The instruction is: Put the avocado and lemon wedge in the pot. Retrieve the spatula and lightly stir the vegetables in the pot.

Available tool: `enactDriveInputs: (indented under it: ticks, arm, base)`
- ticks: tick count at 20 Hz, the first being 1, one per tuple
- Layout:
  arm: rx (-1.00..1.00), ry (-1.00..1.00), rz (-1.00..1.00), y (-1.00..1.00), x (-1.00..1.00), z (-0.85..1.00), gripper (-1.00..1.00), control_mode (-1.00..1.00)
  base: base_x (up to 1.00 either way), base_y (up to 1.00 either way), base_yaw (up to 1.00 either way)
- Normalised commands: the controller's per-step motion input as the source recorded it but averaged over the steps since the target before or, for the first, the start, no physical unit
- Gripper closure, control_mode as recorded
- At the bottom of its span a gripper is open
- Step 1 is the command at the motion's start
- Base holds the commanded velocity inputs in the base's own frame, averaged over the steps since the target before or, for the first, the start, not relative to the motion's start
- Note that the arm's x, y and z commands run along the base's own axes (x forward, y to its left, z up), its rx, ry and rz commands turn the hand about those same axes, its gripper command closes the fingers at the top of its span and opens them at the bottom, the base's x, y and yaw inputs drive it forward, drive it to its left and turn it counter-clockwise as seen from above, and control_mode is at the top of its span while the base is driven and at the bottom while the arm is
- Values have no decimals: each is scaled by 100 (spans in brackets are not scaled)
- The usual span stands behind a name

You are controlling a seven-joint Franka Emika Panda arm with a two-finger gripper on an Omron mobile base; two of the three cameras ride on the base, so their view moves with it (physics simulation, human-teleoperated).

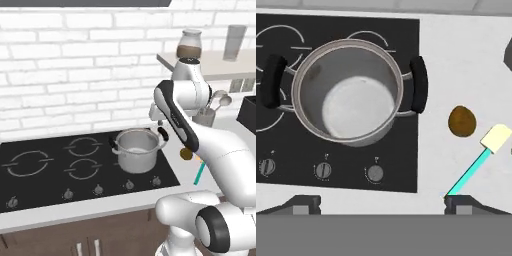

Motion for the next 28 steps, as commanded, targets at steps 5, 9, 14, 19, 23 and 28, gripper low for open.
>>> enactDriveInputs:
  ticks: [5,9,14,19,23,28]
  arm:
    - [0,0,0,0,0,0,-100,100]
    - [0,0,0,0,0,0,-100,100]
    - [0,0,0,0,0,0,-100,100]
    - [0,3,-1,0,8,-9,-100,-100]
    - [0,17,-2,0,38,-59,-100,-100]
    - [-2,12,-2,-3,43,-73,-100,-100]
  base:
    - [15,-70,-2]
    - [45,-42,-3]
    - [80,-6,-3]
    - [13,0,0]
    - [0,0,0]
    - [0,0,0]
